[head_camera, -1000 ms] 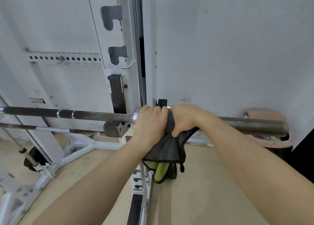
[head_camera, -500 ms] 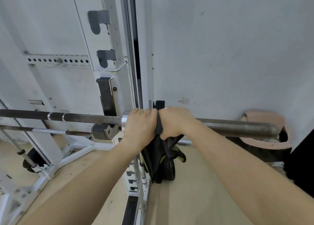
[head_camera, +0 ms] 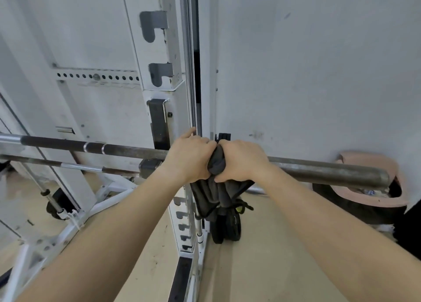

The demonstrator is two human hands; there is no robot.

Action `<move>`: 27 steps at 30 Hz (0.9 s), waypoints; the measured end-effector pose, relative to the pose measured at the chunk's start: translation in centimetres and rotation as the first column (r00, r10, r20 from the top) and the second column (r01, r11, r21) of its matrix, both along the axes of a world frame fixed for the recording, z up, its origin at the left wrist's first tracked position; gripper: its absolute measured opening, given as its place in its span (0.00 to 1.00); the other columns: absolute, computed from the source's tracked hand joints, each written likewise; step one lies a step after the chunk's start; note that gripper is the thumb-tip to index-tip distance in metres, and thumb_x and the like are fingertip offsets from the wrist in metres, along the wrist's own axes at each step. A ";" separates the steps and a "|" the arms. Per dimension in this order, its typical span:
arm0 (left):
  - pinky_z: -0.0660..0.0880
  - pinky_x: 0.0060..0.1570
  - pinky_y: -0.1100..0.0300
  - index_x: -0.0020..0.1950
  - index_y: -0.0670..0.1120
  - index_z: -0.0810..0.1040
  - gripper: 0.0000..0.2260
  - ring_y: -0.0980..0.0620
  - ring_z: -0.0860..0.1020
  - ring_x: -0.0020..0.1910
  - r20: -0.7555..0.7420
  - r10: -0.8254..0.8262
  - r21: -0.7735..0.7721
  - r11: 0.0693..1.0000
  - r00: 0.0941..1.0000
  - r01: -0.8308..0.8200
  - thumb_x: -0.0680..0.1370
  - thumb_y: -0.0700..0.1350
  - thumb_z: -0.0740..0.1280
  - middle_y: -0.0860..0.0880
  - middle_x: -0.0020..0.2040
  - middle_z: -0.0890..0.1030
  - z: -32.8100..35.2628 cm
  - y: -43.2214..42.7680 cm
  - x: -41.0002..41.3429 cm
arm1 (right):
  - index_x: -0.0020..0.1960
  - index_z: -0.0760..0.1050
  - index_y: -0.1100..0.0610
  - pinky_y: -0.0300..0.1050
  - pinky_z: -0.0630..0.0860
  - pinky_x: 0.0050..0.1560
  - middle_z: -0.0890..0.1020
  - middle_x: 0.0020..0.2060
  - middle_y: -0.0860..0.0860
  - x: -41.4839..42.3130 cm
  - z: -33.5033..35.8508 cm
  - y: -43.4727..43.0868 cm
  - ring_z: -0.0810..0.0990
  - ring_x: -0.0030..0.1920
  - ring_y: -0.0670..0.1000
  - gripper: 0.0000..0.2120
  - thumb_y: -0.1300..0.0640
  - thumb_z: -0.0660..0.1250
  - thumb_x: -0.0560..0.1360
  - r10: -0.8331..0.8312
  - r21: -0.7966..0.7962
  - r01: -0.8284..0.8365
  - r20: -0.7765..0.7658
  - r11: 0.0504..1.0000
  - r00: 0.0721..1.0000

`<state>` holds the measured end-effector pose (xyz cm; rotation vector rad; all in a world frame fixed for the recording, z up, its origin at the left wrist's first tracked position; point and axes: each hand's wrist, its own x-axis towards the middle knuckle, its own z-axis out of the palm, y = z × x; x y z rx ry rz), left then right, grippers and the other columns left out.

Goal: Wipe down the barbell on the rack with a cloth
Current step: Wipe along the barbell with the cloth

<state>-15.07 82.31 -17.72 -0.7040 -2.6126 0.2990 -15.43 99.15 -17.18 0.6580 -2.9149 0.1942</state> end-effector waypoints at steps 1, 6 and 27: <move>0.59 0.74 0.51 0.52 0.48 0.77 0.17 0.48 0.79 0.48 -0.016 -0.017 0.000 1.000 1.000 0.017 0.68 0.55 0.70 0.52 0.45 0.80 0.3 -0.6 0.1 | 0.53 0.70 0.50 0.48 0.76 0.39 0.79 0.42 0.47 0.2 0.0 -0.6 0.79 0.41 0.52 0.30 0.36 0.74 0.60 -0.002 -0.026 0.001 -0.008 1.000 1.000; 0.73 0.60 0.53 0.55 0.45 0.77 0.22 0.47 0.80 0.47 -0.140 -0.124 -0.050 0.992 0.982 0.118 0.64 0.52 0.73 0.50 0.49 0.81 0.0 -3.8 0.7 | 0.59 0.70 0.52 0.47 0.72 0.37 0.80 0.46 0.49 1.1 -1.9 -3.4 0.81 0.45 0.53 0.32 0.32 0.70 0.64 0.010 -0.045 -0.026 -0.309 0.999 0.951; 0.77 0.38 0.53 0.49 0.49 0.73 0.20 0.48 0.77 0.39 0.143 0.054 -0.119 0.992 0.988 -0.037 0.63 0.57 0.70 0.52 0.41 0.77 1.1 -2.7 -1.2 | 0.44 0.69 0.55 0.45 0.65 0.30 0.78 0.37 0.50 -0.1 -0.9 -3.1 0.76 0.34 0.52 0.14 0.51 0.72 0.67 0.031 0.179 -0.004 -0.147 0.984 0.989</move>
